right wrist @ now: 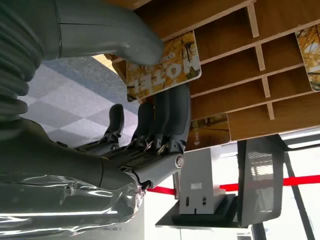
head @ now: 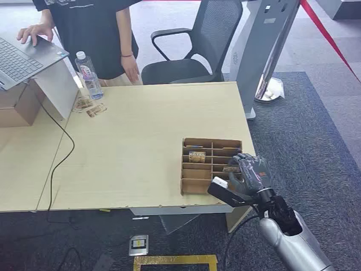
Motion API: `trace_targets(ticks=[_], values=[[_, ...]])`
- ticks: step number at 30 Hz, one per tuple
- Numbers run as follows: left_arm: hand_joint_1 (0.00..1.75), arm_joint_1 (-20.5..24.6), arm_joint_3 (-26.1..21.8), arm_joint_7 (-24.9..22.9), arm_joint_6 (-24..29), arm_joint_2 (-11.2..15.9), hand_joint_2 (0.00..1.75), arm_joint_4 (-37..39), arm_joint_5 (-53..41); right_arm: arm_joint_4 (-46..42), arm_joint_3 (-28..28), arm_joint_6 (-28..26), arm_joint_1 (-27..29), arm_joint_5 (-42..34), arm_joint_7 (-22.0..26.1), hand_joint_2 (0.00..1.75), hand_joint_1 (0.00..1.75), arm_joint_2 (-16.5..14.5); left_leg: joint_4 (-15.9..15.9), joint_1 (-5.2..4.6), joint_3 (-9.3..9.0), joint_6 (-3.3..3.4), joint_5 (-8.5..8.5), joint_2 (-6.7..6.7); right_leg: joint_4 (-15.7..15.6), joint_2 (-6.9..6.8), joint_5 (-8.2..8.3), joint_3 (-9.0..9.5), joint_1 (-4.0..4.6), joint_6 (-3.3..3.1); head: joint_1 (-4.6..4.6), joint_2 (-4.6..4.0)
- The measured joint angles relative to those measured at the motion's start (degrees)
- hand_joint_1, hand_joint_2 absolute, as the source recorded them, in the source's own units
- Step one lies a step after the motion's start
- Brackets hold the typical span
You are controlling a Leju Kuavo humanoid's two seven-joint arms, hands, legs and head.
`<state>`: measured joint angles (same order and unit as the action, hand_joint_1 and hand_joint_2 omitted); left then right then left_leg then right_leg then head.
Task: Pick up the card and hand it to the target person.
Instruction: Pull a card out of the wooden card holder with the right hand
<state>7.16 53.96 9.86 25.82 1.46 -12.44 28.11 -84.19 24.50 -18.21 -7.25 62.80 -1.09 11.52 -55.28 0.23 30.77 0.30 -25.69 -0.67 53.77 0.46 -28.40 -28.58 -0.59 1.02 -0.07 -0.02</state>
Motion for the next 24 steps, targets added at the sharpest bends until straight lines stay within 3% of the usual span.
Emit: trace_targets(ticks=[7,17,24], values=[[0.0,0.0,0.0,0.0,0.01,-0.04,1.75,0.0,0.17,0.81,-0.01,0.05,-0.33,0.15,0.0,1.75,0.69,-0.01,0.0,0.0,0.0,0.0,0.0,0.0,0.0,0.0,0.0,0.0,0.0,0.0,0.0,0.0],[0.0,-0.02,0.0,0.07,0.02,-0.04,1.75,0.01,0.3,1.44,-0.07,0.61,-0.7,1.1,0.05,1.75,1.37,-0.04,0.0,0.0,0.0,0.0,0.0,0.0,0.0,0.0,0.0,0.0,0.0,0.0,0.0,0.0],[0.0,-0.02,0.0,0.07,0.08,-0.04,1.75,0.01,0.35,1.42,-0.08,0.59,-0.7,2.28,-0.43,1.75,1.55,-0.04,0.0,0.0,-0.01,0.0,0.0,0.0,-0.01,0.0,0.0,0.0,0.0,0.0,0.0,0.0]])
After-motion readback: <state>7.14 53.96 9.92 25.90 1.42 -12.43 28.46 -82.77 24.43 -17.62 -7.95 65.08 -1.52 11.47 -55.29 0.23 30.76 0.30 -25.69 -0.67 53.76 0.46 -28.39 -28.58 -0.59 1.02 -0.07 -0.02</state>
